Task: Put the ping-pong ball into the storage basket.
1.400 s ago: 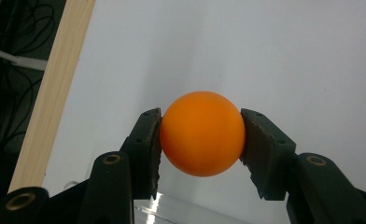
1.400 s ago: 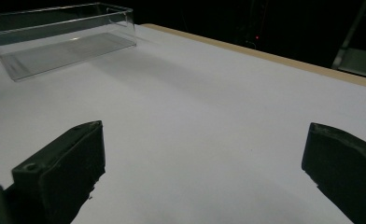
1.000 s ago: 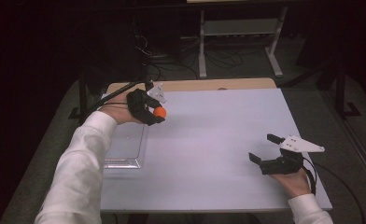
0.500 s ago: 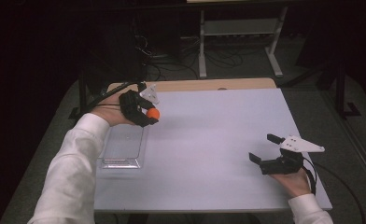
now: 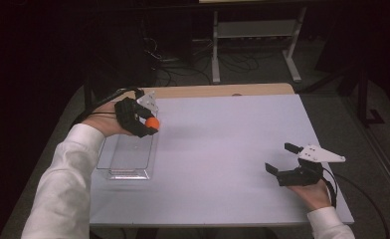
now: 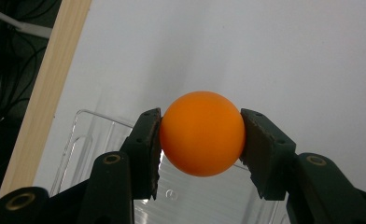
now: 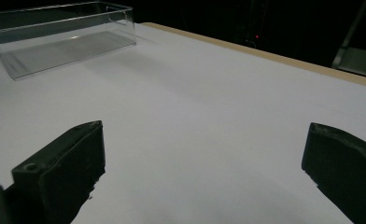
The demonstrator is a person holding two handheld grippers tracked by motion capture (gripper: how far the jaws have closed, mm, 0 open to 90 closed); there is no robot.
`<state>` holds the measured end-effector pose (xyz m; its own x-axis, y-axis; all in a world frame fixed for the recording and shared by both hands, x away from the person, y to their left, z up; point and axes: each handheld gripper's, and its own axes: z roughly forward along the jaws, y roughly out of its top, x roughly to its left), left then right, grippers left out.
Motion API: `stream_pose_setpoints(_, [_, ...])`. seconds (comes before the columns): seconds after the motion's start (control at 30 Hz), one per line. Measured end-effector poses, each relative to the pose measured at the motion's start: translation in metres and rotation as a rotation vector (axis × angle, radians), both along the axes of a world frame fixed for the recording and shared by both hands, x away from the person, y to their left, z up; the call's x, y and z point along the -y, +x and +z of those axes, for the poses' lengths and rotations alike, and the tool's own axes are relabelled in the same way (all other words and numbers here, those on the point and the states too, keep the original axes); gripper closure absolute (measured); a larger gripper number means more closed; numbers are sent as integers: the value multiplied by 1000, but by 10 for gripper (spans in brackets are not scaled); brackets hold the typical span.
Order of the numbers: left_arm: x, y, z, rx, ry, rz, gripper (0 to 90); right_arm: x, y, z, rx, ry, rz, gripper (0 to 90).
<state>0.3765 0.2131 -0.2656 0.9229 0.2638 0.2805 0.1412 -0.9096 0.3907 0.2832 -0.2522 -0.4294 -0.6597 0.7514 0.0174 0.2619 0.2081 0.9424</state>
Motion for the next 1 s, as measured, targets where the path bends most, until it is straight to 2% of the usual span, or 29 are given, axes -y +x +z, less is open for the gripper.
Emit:
stream_pose_setpoints(0.03, [-3, -3, 1, -9, -11, -6, 505, 0, 0, 0, -2, -1, 0, 0])
stream_pose_setpoints(0.1, [-4, -4, 0, -14, -4, -7, 505, -1, 0, 0, -2, -2, 1, 0])
stream_pose_setpoints(0.3, [-8, -7, 1, -37, 42, -4, 505, -1, 0, 0, 2, -2, 2, 0])
stream_pose_setpoints(0.43, [-10, -10, 2, -53, 45, -5, 505, 0, 0, 0, 0, 0, 3, 0])
stream_pose_setpoints(0.6, [-11, -11, 0, -84, 78, -15, 504, -1, 0, 0, 3, -1, 2, 0])
stream_pose_setpoints(0.7, [-12, -12, -1, -99, 82, -20, 502, 0, -1, 0, 2, 2, 0, 0])
stream_pose_setpoints(1.0, [-17, -13, -2, -112, 115, -21, 502, -1, 0, 0, 1, -1, 4, 0])
